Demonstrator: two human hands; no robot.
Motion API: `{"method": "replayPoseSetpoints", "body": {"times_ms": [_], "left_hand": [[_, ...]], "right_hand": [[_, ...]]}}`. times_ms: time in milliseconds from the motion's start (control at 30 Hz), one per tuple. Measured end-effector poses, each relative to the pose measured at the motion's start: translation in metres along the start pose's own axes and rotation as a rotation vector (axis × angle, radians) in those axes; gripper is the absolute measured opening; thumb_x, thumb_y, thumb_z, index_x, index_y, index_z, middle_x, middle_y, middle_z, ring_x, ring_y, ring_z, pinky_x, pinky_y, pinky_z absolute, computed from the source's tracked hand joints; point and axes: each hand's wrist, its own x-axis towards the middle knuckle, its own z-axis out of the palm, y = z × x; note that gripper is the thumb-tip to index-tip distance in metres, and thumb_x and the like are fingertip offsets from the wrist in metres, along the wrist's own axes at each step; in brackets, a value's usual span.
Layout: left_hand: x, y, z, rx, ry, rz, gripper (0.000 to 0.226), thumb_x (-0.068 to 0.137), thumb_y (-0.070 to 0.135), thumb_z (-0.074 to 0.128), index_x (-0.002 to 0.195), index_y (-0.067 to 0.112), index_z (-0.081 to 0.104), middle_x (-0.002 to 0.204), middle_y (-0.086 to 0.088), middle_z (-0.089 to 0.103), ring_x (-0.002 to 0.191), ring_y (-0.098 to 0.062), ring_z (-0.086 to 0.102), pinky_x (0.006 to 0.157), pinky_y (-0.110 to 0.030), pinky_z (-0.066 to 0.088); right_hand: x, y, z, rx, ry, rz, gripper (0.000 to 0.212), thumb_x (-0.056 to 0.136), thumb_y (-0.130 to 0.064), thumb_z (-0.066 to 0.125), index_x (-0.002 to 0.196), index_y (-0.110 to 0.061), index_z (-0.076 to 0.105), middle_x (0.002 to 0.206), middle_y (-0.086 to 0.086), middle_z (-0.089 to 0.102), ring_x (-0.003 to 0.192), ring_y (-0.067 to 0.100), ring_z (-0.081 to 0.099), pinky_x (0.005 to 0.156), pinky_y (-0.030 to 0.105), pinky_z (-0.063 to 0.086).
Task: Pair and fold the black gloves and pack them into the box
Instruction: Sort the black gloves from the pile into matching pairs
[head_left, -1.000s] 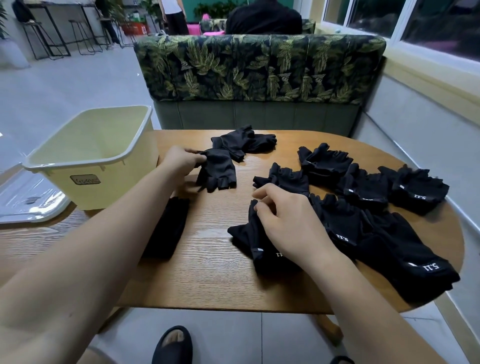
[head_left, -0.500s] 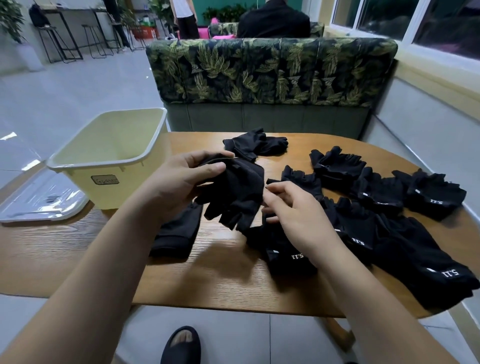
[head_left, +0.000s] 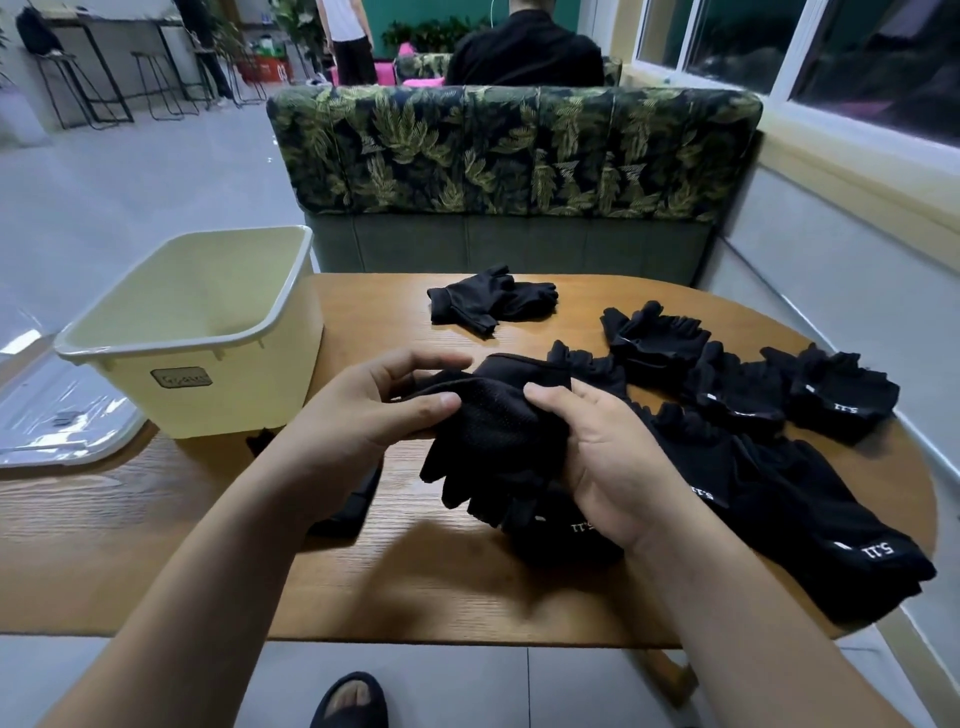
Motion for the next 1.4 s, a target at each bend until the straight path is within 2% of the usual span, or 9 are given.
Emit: {"method": "replayPoseSetpoints", "body": {"times_ms": [67,167,333,600,833,1067,1233,1333,1400], "left_hand": [[0.000,-0.001,-0.002,0.063,0.001,-0.005,0.035,0.098,0.008,0.072,0.130,0.019,0.072,0.124,-0.012,0.077,0.117,-0.030,0.072,0.103,-0.044,0.053],[-0.001,0.003,-0.009,0.200,0.038,-0.026,0.030,0.099,0.013,0.072,0.127,0.024,0.073,0.115,-0.010,0.079,0.103,-0.019,0.075,0.092,-0.035,0.051],[-0.004,0.002,-0.035,0.785,0.111,-0.112,0.035,0.094,0.034,0.079,0.126,0.041,0.068,0.108,0.014,0.075,0.102,-0.002,0.071,0.096,-0.030,0.055],[-0.004,-0.008,-0.054,1.186,0.058,-0.249,0.046,0.085,0.026,0.083,0.125,0.037,0.065,0.120,0.009,0.063,0.109,-0.014,0.063,0.095,-0.033,0.056],[-0.002,-0.021,-0.044,1.207,0.005,-0.258,0.059,0.083,0.036,0.088,0.136,0.036,0.062,0.125,0.011,0.057,0.113,-0.013,0.058,0.095,-0.026,0.051],[0.007,-0.032,0.002,1.089,-0.072,-0.118,0.060,0.078,0.043,0.090,0.132,0.038,0.064,0.125,0.013,0.058,0.116,-0.012,0.059,0.099,-0.033,0.053],[0.005,-0.021,-0.006,0.903,-0.045,-0.126,0.050,0.080,0.035,0.091,0.124,0.039,0.068,0.115,0.016,0.068,0.103,-0.001,0.066,0.093,-0.026,0.056],[0.006,-0.012,-0.025,0.732,0.132,-0.049,0.030,0.090,0.031,0.083,0.118,0.034,0.072,0.106,0.012,0.075,0.094,0.000,0.071,0.086,-0.027,0.059],[0.006,-0.005,-0.035,0.553,0.284,0.023,0.013,0.100,0.032,0.072,0.113,0.028,0.073,0.103,0.006,0.077,0.091,-0.005,0.074,0.083,-0.030,0.058]], "right_hand": [[0.000,-0.001,-0.002,-0.044,0.016,-0.015,0.026,0.107,-0.016,0.060,0.126,-0.007,0.073,0.120,0.020,0.077,0.113,0.039,0.075,0.097,0.057,0.061],[0.002,-0.003,-0.006,-0.099,0.056,-0.046,0.023,0.106,-0.018,0.062,0.123,-0.010,0.074,0.119,0.019,0.078,0.114,0.040,0.074,0.101,0.063,0.057],[0.000,-0.007,-0.013,-0.177,0.100,-0.106,0.019,0.105,-0.019,0.064,0.119,-0.013,0.077,0.116,0.014,0.079,0.114,0.036,0.075,0.106,0.064,0.054],[-0.003,-0.010,-0.015,-0.185,0.093,-0.123,0.020,0.106,-0.018,0.062,0.120,-0.015,0.077,0.118,0.013,0.080,0.114,0.032,0.075,0.109,0.058,0.054],[-0.006,-0.016,-0.015,-0.155,0.086,-0.136,0.021,0.106,-0.018,0.062,0.121,-0.015,0.077,0.119,0.014,0.079,0.113,0.032,0.076,0.103,0.055,0.058],[-0.005,-0.025,-0.015,-0.120,0.126,-0.185,0.020,0.106,-0.015,0.061,0.117,-0.017,0.077,0.114,0.009,0.081,0.106,0.025,0.078,0.078,0.032,0.064],[-0.002,-0.032,-0.004,-0.129,0.159,-0.224,0.018,0.106,-0.015,0.062,0.115,-0.018,0.078,0.112,0.008,0.081,0.107,0.025,0.078,0.089,0.041,0.064],[0.002,-0.035,0.010,-0.170,0.119,-0.237,0.026,0.106,-0.015,0.062,0.097,-0.025,0.084,0.108,0.005,0.082,0.104,0.023,0.079,0.096,0.048,0.061],[0.010,-0.037,0.019,-0.246,0.061,-0.238,0.020,0.106,-0.016,0.062,0.110,-0.021,0.081,0.112,0.009,0.081,0.108,0.028,0.077,0.100,0.055,0.059]]}}
